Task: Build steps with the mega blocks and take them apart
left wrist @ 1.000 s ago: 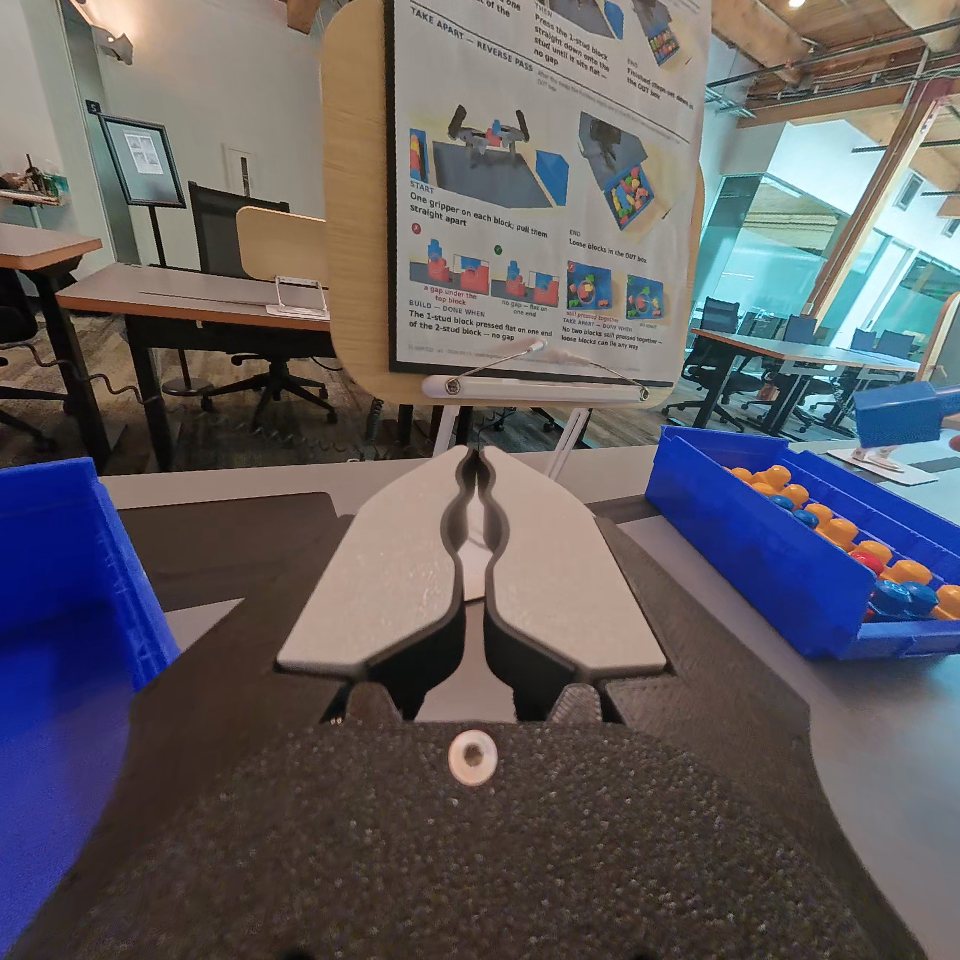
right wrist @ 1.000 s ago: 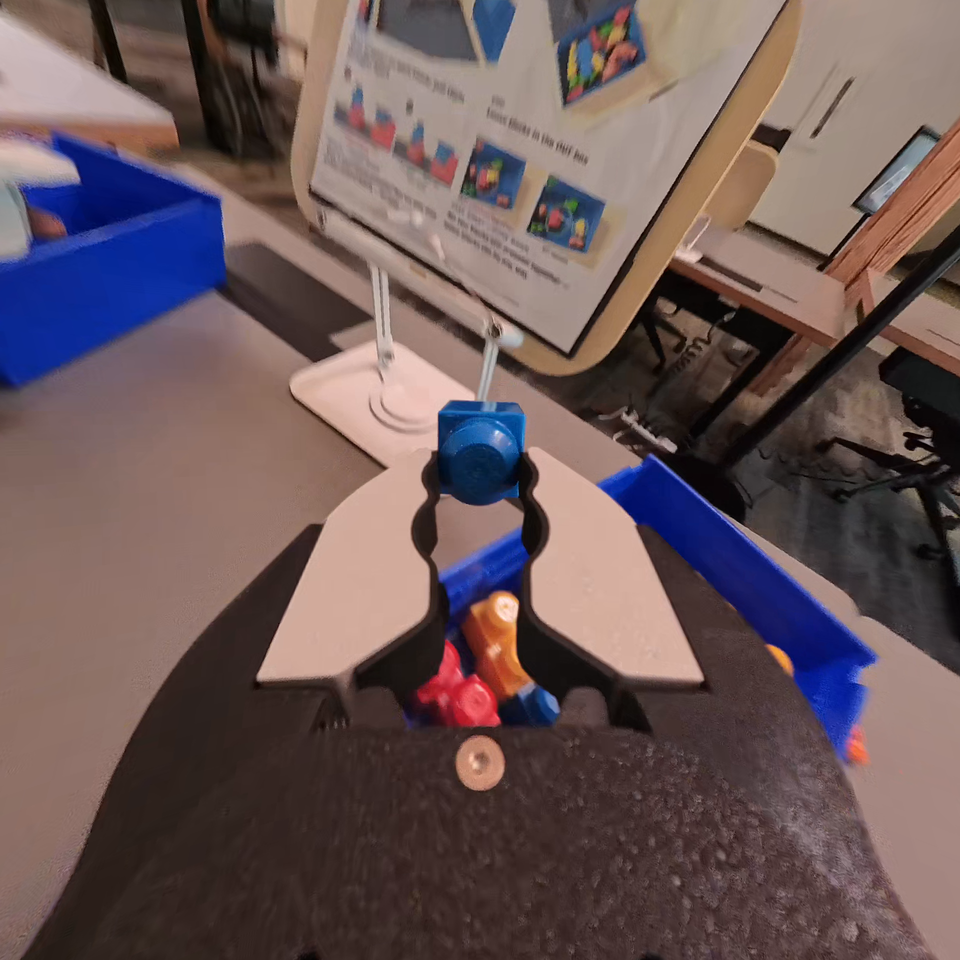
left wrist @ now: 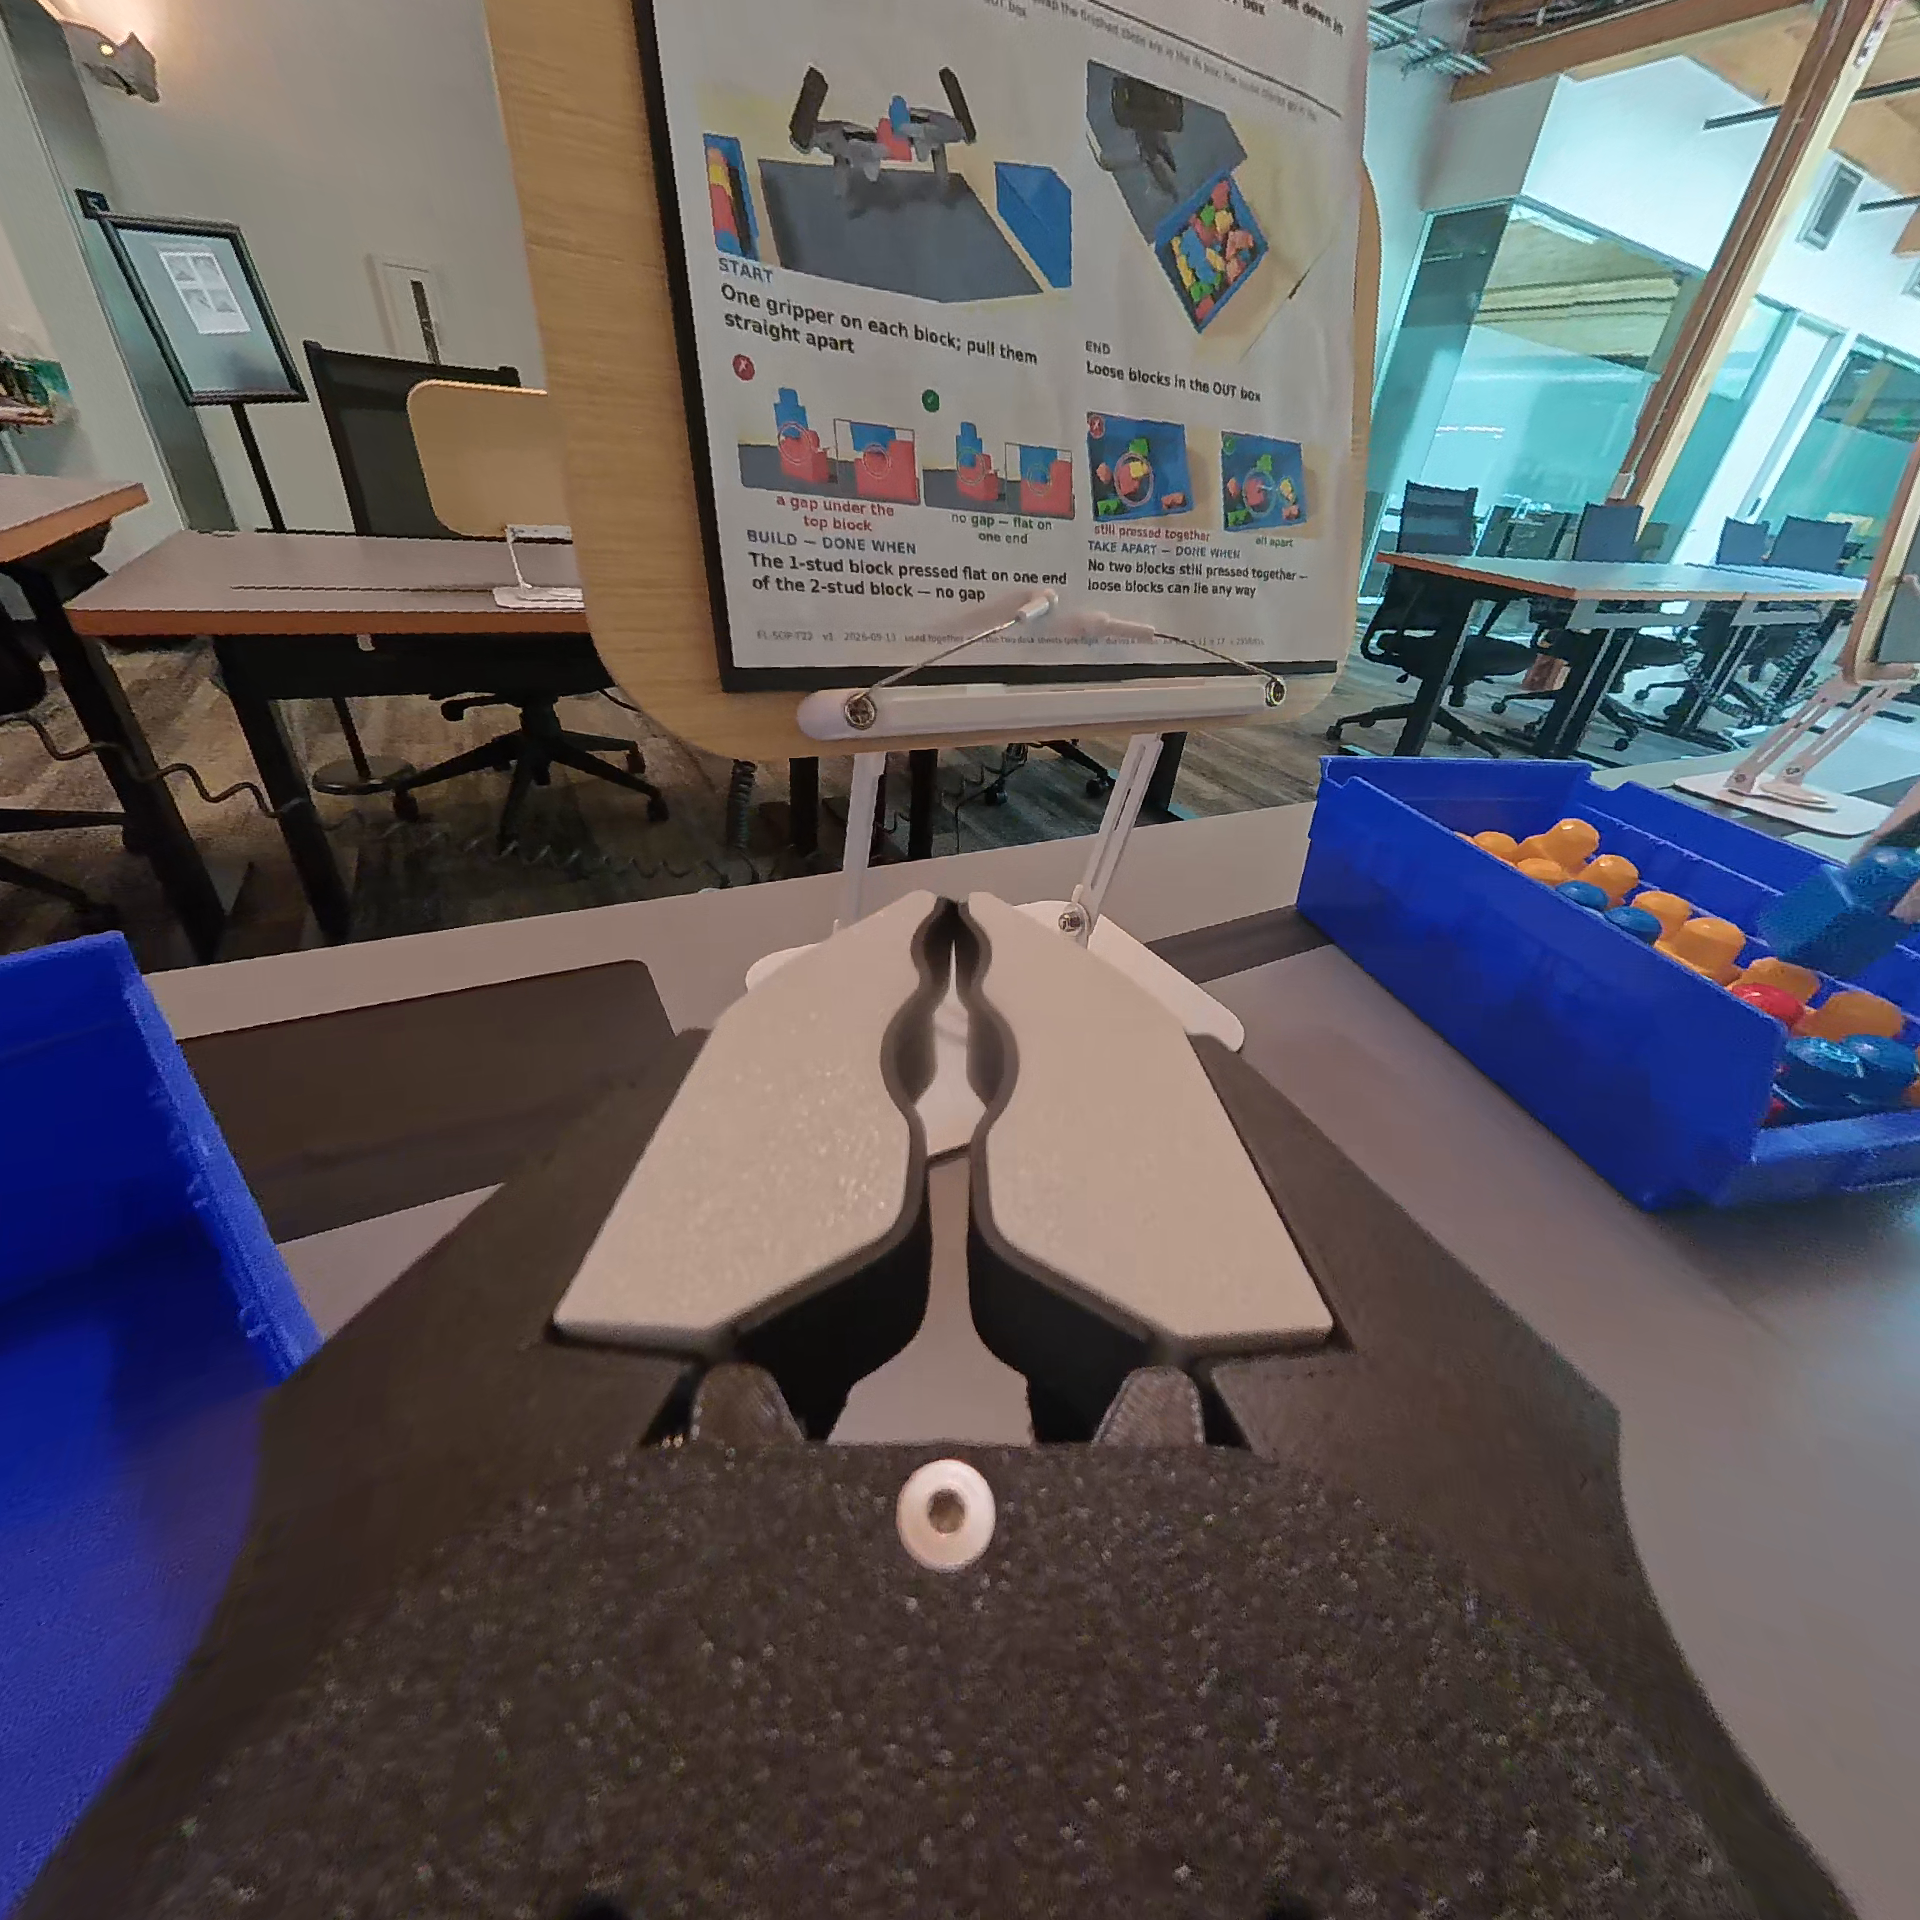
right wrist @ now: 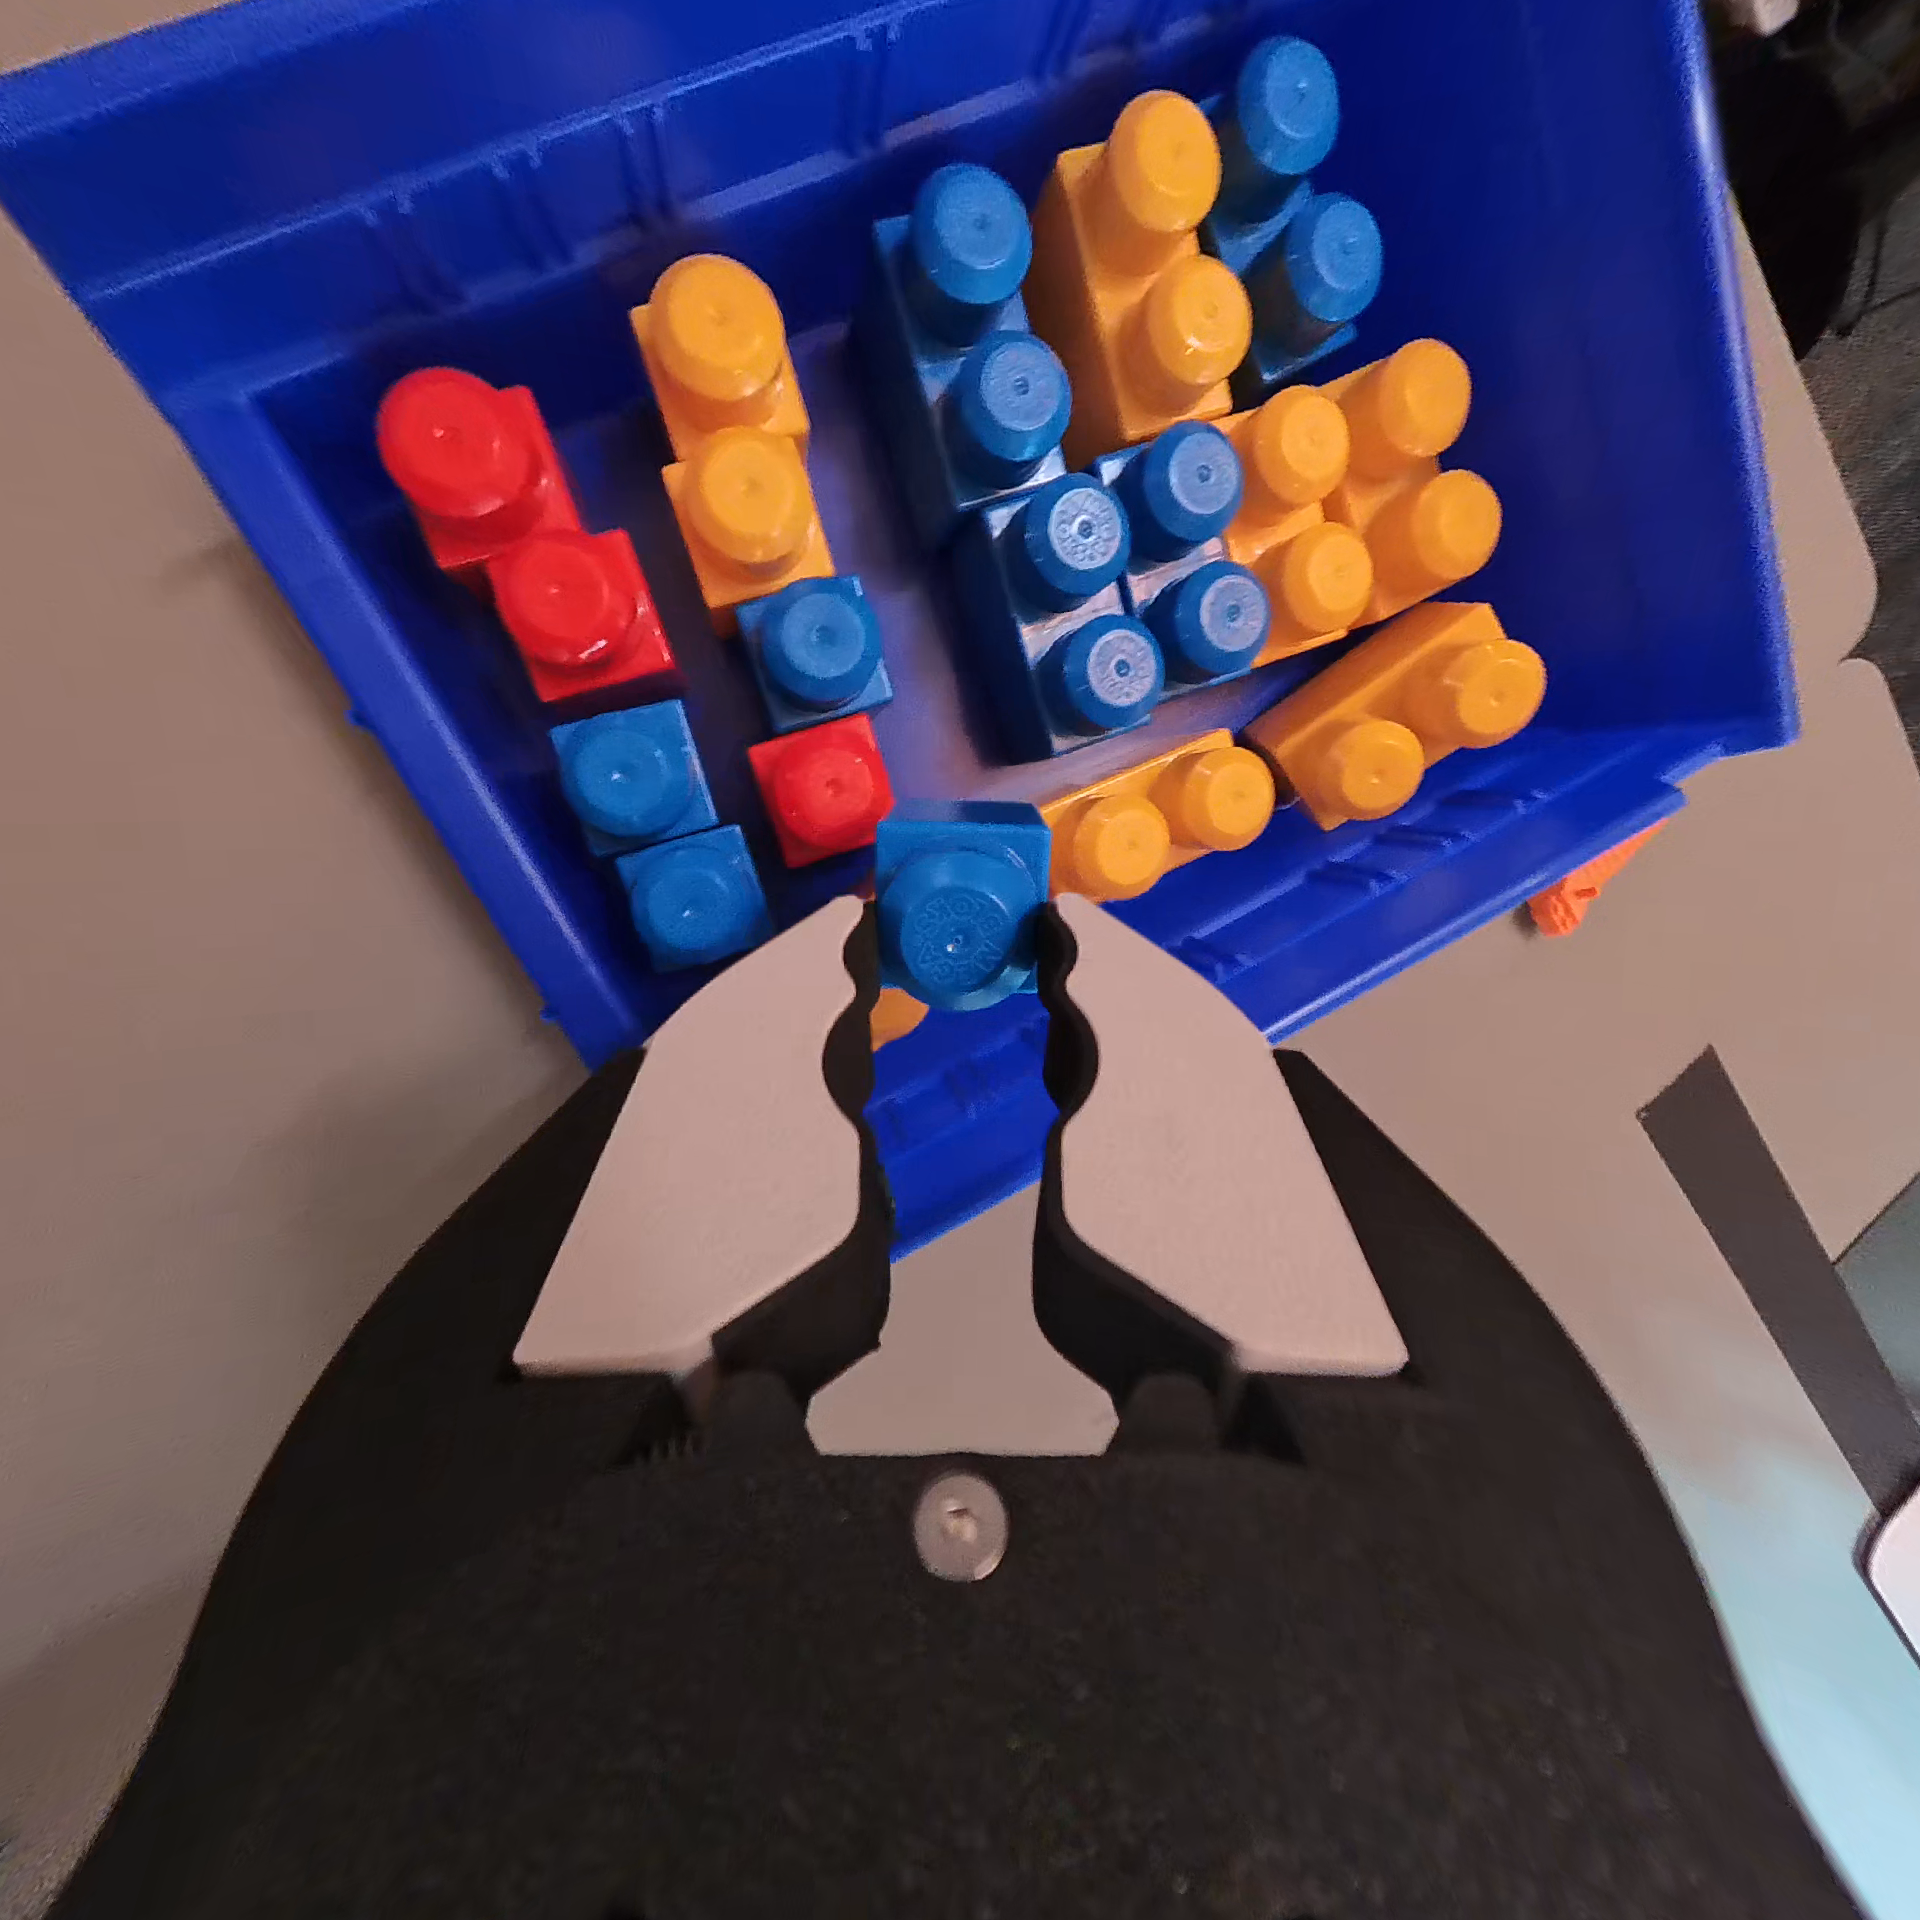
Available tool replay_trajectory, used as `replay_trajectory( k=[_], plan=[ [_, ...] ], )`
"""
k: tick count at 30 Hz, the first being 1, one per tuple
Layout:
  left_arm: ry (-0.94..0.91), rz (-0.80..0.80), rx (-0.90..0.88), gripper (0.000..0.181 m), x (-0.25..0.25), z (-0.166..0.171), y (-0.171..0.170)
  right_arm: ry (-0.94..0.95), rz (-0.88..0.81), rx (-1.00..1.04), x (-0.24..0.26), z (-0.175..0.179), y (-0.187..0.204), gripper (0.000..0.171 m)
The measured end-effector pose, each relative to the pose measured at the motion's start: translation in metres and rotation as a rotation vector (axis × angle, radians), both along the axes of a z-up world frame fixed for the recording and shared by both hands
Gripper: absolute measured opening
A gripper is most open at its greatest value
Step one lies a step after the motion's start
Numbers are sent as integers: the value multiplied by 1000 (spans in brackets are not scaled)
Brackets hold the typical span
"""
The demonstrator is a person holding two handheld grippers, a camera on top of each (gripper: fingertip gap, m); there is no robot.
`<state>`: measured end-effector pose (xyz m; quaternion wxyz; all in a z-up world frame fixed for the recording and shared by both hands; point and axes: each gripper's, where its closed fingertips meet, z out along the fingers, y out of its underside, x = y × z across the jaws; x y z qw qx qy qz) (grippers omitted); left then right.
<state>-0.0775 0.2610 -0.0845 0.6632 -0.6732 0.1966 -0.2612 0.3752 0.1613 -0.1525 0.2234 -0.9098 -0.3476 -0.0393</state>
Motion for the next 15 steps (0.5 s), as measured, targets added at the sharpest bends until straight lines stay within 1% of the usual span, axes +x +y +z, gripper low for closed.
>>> replay_trajectory(
  k=[8,15],
  plan=[
    [26,-9,1,0,4,-4,0,-18,-7,-9,-5,-10,21,29],
    [39,-13,2,0,5,-5,0,-27,4,-51,-12,-26,30,29]
  ],
)
